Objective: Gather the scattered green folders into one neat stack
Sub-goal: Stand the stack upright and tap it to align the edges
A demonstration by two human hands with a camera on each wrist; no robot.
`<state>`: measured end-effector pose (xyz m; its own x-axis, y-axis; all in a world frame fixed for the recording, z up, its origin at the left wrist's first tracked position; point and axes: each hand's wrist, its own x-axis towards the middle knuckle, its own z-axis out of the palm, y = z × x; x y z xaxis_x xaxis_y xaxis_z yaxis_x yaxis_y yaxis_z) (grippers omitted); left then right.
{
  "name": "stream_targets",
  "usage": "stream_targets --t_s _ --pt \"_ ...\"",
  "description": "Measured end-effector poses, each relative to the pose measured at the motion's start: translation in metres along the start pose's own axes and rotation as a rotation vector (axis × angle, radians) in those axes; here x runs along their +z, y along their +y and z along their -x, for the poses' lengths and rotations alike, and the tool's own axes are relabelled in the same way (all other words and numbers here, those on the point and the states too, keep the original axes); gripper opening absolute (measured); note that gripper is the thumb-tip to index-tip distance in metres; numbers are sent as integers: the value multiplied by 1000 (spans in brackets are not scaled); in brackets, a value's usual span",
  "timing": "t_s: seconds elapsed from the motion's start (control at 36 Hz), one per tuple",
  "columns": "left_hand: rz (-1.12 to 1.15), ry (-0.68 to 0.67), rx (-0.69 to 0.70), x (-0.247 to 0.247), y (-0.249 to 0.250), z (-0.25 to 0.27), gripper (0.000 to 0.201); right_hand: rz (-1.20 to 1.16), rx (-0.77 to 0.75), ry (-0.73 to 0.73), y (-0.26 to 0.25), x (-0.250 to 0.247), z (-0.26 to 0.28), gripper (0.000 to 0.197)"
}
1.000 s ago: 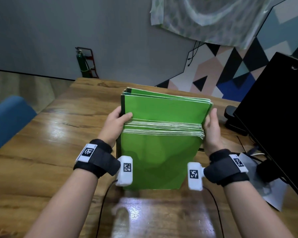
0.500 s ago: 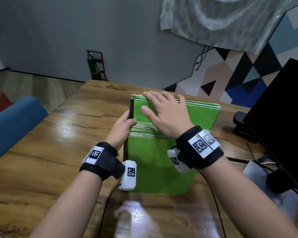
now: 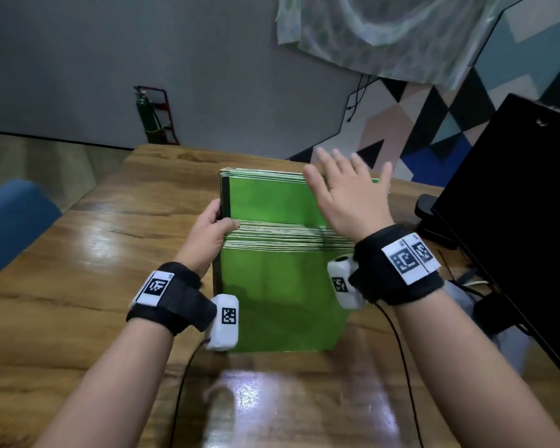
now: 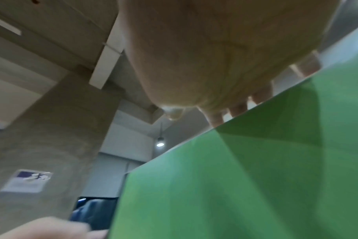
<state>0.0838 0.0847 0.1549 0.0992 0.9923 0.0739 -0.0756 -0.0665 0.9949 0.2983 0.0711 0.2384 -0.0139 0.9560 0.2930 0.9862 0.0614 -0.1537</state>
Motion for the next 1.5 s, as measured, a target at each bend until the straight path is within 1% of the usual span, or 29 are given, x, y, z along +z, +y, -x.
stream_targets --t_s 0.06,0.11,0.22,0.25,0.31,0.36,0.42,0.44,0.47,0.56,0.58,0.67,0.75,0.81,0.83,0.89,0.92,0.94,0.97,1.03,1.11,1.14,1.17,1.25,1.33,1.36,1.42,1.47,1.5 --pt "6 6 2 0 -1 0 37 -24 127 0 25 -3 3 64" --pt "4 8 6 1 -1 0 35 -171 158 41 43 -5 9 58" --pt "17 28 -8 1 -2 -1 33 -666 211 82 56 8 24 50" --pt "26 33 -17 1 -2 -1 32 -772 218 102 56 11 27 52" --pt "37 40 -25 2 -1 0 27 -1033 293 132 59 17 31 59" --pt "62 43 -31 3 0 2 22 -1292 388 86 61 20 39 60" --pt "109 42 -45 4 1 5 24 -1436 447 -10 56 29 48 52" --pt "144 37 -53 5 1 7 25 -1444 464 -39 51 35 54 59" --pt "187 35 -57 6 1 8 26 -1449 484 -32 52 48 55 69" --pt "242 68 -60 6 0 10 32 -1454 565 82 68 87 54 99" --pt "230 71 -65 5 0 11 36 -1466 575 96 69 90 53 105" --pt "176 52 -69 4 -1 13 44 -1509 589 101 77 102 50 102" --pt "137 49 -62 1 1 14 51 -1512 595 135 88 115 47 107" --pt "129 33 -57 0 4 16 53 -1500 592 165 87 116 48 104" --pt "129 32 -55 0 5 17 52 -1488 592 190 75 102 51 97" --pt "131 50 -40 3 6 19 49 -1447 577 227 58 82 57 63" --pt "134 66 -28 6 7 21 48 -1423 581 237 53 78 59 51" --pt "145 81 -16 9 8 24 49 -1430 565 237 51 77 61 47" --pt "167 92 -5 12 8 28 52 -1438 542 240 49 76 63 49" --pt "213 110 18 14 6 33 65 -1435 509 239 45 77 65 61" --pt "221 132 31 14 1 37 72 -1463 506 246 50 85 70 98" --pt "215 138 21 14 -1 37 71 -1464 513 258 49 84 72 100" --pt "206 147 10 14 -1 35 68 -1475 511 254 49 83 73 94" --pt "190 166 -26 13 -3 32 60 -1503 507 214 48 81 72 58" --pt "202 172 -40 12 -5 30 57 -1507 463 181 53 83 69 24" --pt "207 170 -42 12 -5 30 57 -1498 448 175 53 83 69 20" --pt "217 179 -66 13 -5 32 58 -1485 441 179 54 83 70 22" --pt "239 190 -83 12 -5 33 61 -1484 429 210 53 84 70 35" --pt "249 195 -92 12 -4 33 64 -1482 444 232 53 85 70 46"
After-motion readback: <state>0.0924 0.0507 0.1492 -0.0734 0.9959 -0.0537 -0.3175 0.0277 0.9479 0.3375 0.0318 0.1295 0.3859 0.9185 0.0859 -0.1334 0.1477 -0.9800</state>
